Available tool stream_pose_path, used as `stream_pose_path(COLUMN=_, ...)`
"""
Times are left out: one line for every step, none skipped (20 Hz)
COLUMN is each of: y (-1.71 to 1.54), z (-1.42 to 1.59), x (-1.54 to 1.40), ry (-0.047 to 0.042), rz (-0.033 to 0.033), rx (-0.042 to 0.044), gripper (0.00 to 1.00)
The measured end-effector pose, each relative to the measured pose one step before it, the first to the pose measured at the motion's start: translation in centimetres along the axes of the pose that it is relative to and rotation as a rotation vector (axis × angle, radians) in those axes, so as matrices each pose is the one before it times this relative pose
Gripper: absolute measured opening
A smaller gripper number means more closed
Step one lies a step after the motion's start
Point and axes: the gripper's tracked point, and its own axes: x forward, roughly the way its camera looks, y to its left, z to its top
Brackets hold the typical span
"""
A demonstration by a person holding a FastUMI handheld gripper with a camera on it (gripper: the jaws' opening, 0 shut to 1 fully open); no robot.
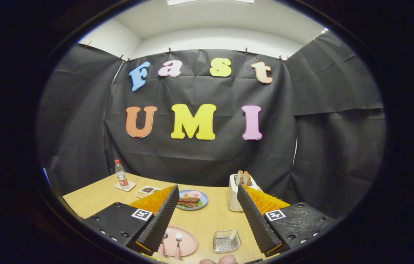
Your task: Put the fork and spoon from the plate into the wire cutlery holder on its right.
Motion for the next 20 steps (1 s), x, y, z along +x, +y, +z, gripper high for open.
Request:
stream_pose_path(y=0.479, z=-0.568, x=0.064, ry=0.01703, rz=0.00735, rx=-0.00538, gripper=0.95)
stream_pose_path(y=0.487, z=-0.481, x=0.196, ry=0.01628, rz=0.00838, rx=-0.0046, gripper=0.95)
stream_pose_path(y=0.515, z=-0.704, x=0.246, ry=0.01976, rz=0.00848, rx=-0.00222, gripper=0.95)
stream_pose_path(y=0.577, z=-0.877, x=0.111, ry=0.02588, rz=0.01, rx=-0.00074, gripper=0.95)
stream_pose_path(y=0.636, z=-1.086, x=0.259, ry=0.03058, rz=0.01499, rx=-0.00035, gripper=0.95)
stream_pose_path(y=0.712, z=-1.084, x=0.247, ry=0.03159, rz=0.01369, rx=-0.00219, gripper=0.95)
stream_pose_path(y=0.548, z=-1.075, x=0.297, ry=0.02721, rz=0.0116, rx=-0.00365, gripper=0.95)
stream_pose_path(y=0.485, z=-1.181, x=0.299, ry=0.03, rz=0.0075, rx=-0.00307, gripper=0.95)
stream_pose_path(y=0.458, z=-1.323, x=0.473, ry=0.03059, rz=0.00706, rx=-0.00648, gripper=0.95)
stream_pose_path(y=0.421, z=-1.597, x=0.391, ry=0.03547, rz=0.00603, rx=-0.01091, gripper=0.96)
stream_pose_path(y=0.503, z=-1.988, x=0.551, ry=0.04825, rz=0.00715, rx=-0.01077, gripper=0.96)
stream_pose_path(y=0.226, z=-1.773, x=0.777, ry=0.05627, rz=0.0042, rx=-0.00262, gripper=0.95)
stream_pose_path(y=0.315, z=-1.482, x=0.62, ry=0.04398, rz=0.00712, rx=0.00358, gripper=0.95)
stream_pose_path(y=0.207, z=-1.248, x=0.572, ry=0.03513, rz=-0.00143, rx=-0.00232, gripper=0.96)
stream_pose_path(y=0.274, z=-1.207, x=0.631, ry=0.0359, rz=-0.00166, rx=-0.00984, gripper=0.96)
stream_pose_path(y=0.265, z=-0.839, x=0.696, ry=0.02392, rz=-0.00046, rx=-0.01247, gripper=0.96)
stream_pose_path(y=0.273, z=-0.997, x=0.748, ry=0.03248, rz=0.00119, rx=-0.01054, gripper=0.96)
stream_pose_path(y=0.308, z=-1.105, x=0.593, ry=0.03747, rz=0.00707, rx=-0.00408, gripper=0.96)
stream_pose_path(y=0.072, z=-0.981, x=0.284, ry=0.03052, rz=0.00489, rx=-0.00165, gripper=0.96)
stream_pose_path(y=0.188, z=-0.799, x=0.39, ry=0.0301, rz=0.00585, rx=-0.00543, gripper=0.96)
